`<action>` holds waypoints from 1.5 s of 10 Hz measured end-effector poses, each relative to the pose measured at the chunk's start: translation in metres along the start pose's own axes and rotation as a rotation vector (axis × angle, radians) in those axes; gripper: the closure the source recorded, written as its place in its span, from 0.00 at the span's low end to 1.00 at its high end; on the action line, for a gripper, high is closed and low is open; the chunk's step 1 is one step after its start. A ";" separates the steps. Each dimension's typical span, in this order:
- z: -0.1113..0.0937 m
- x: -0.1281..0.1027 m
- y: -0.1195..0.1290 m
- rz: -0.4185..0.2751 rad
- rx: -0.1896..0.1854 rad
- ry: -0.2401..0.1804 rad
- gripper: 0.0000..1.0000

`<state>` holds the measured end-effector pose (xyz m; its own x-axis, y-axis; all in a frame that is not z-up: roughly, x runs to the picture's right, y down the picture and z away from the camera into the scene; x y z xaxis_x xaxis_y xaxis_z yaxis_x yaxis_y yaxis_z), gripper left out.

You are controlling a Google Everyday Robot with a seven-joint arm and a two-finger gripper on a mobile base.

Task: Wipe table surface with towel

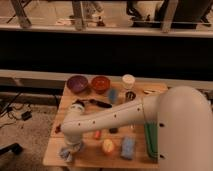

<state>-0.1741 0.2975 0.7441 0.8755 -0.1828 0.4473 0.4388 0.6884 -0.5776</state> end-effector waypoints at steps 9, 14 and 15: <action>0.001 -0.038 -0.032 -0.070 0.031 0.005 1.00; -0.004 -0.030 -0.038 -0.070 0.038 0.011 0.82; -0.004 -0.029 -0.038 -0.068 0.039 0.011 0.69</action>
<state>-0.2149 0.2740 0.7501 0.8461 -0.2376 0.4771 0.4895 0.7006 -0.5191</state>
